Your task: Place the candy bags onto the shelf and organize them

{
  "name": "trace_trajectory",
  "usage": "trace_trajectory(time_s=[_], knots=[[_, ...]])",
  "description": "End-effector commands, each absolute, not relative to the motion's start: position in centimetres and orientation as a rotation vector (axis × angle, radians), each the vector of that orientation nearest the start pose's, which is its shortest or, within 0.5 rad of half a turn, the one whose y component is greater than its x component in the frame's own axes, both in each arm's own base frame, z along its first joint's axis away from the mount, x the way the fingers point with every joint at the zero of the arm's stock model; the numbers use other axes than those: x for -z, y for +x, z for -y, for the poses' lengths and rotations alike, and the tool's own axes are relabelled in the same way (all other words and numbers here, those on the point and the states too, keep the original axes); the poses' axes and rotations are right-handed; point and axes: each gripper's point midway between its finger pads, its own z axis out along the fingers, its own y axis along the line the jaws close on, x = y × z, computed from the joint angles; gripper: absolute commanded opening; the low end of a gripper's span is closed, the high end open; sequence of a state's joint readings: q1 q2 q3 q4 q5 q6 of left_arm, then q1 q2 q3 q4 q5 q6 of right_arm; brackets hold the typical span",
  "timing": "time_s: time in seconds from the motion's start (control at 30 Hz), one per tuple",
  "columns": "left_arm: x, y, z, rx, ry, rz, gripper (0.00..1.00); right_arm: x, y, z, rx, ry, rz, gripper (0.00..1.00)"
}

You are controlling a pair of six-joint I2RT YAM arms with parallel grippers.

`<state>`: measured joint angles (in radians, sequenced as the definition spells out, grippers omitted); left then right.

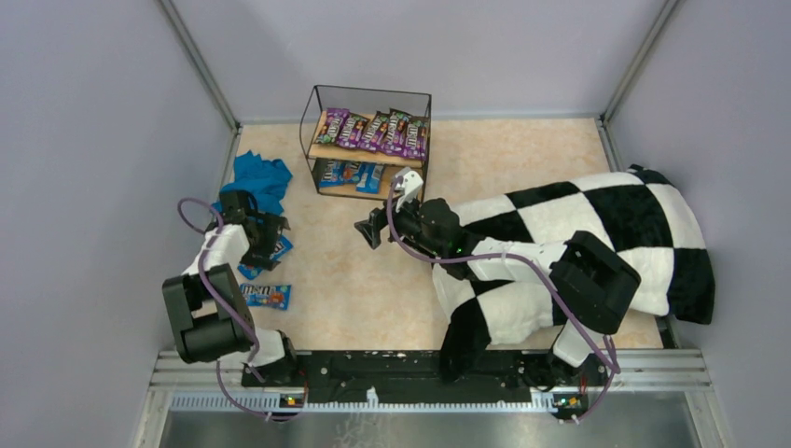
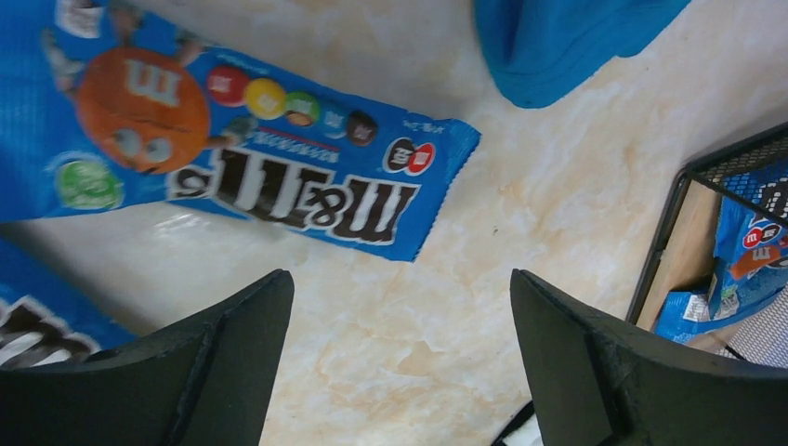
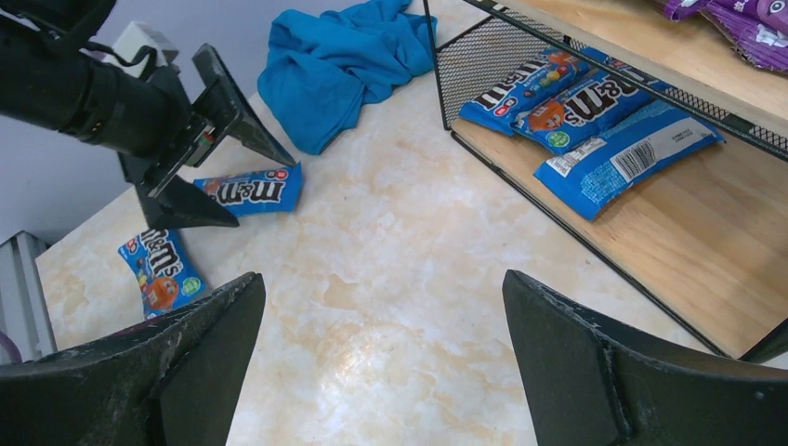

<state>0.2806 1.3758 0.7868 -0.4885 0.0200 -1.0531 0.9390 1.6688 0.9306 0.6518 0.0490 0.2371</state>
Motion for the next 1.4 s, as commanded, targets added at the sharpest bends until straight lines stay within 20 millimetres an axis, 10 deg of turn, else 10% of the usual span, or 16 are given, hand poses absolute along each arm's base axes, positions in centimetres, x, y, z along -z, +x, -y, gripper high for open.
trace_trajectory(time_s=[0.0,0.6,0.9,1.37], knots=[[-7.2,33.6,-3.5,0.445,-1.585,-2.131,0.92,-22.7,30.3,-41.0,-0.866,-0.524,-1.551,0.99],[-7.7,37.4,-4.0,0.517,-1.418,-2.099,0.98,-22.6,30.6,-41.1,-0.860,-0.525,-1.553,0.99],[-4.2,36.2,-4.0,0.437,-1.498,-2.190,0.99,-22.5,30.7,-41.3,-0.860,-0.530,-1.558,0.99],[0.5,30.1,4.8,0.353,-1.252,-2.611,0.98,-22.6,31.0,-40.2,-0.802,-0.520,-1.554,0.99]])
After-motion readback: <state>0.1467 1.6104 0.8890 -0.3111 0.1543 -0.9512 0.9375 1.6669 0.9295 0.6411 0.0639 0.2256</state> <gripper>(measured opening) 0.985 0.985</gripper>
